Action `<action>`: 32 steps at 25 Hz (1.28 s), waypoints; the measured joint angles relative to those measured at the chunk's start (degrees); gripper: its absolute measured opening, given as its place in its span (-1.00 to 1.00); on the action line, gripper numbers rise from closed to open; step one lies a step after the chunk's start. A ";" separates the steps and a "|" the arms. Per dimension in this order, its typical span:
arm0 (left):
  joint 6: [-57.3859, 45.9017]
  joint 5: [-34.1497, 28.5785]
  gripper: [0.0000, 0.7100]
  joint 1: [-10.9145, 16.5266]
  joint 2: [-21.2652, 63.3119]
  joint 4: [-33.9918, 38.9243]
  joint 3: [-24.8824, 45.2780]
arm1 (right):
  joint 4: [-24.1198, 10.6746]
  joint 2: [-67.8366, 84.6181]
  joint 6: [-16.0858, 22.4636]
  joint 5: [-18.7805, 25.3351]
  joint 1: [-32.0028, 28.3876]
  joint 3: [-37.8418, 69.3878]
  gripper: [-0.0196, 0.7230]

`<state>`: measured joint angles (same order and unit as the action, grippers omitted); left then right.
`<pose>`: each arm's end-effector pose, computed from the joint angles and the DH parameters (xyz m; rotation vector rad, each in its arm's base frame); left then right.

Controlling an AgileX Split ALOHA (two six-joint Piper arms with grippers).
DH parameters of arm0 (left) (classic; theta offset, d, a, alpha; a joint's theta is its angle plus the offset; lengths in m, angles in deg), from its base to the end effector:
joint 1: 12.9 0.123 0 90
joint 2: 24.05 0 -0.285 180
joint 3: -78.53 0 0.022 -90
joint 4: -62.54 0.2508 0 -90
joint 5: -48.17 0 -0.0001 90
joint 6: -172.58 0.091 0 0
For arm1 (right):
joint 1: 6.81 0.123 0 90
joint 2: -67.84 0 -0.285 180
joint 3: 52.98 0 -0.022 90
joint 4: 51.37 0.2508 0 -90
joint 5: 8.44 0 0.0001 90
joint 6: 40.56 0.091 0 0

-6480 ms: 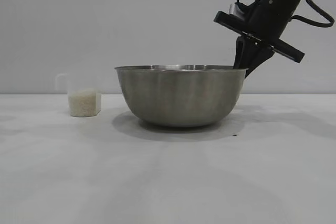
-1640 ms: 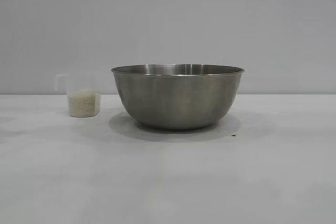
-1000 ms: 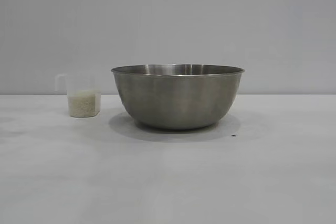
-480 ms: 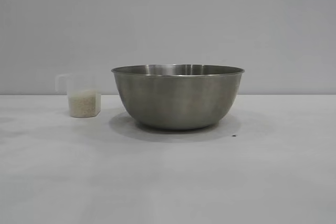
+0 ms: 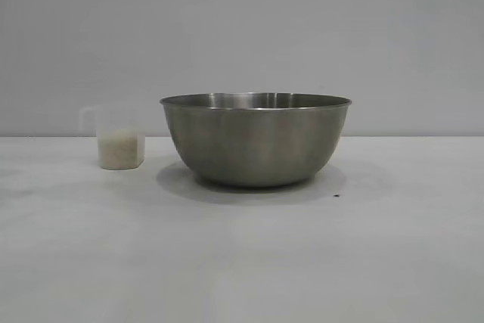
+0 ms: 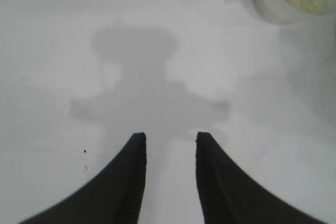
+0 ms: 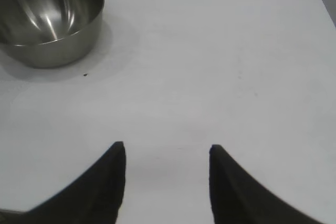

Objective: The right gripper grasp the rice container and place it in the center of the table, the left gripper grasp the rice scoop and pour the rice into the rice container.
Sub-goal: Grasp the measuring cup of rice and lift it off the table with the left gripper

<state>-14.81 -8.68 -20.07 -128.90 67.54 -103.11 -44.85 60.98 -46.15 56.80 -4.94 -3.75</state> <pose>0.3513 -0.0375 0.2773 0.0433 2.7856 0.0506 -0.0100 0.0091 0.2683 -0.1485 2.1083 0.0990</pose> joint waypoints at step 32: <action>1.58 13.68 -0.34 0.00 0.00 0.37 0.00 | 0.00 0.00 0.00 0.00 0.00 0.00 -0.10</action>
<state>-13.23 5.00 -20.07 -128.90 67.92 -103.11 -44.85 60.98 -46.15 56.80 -4.94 -3.75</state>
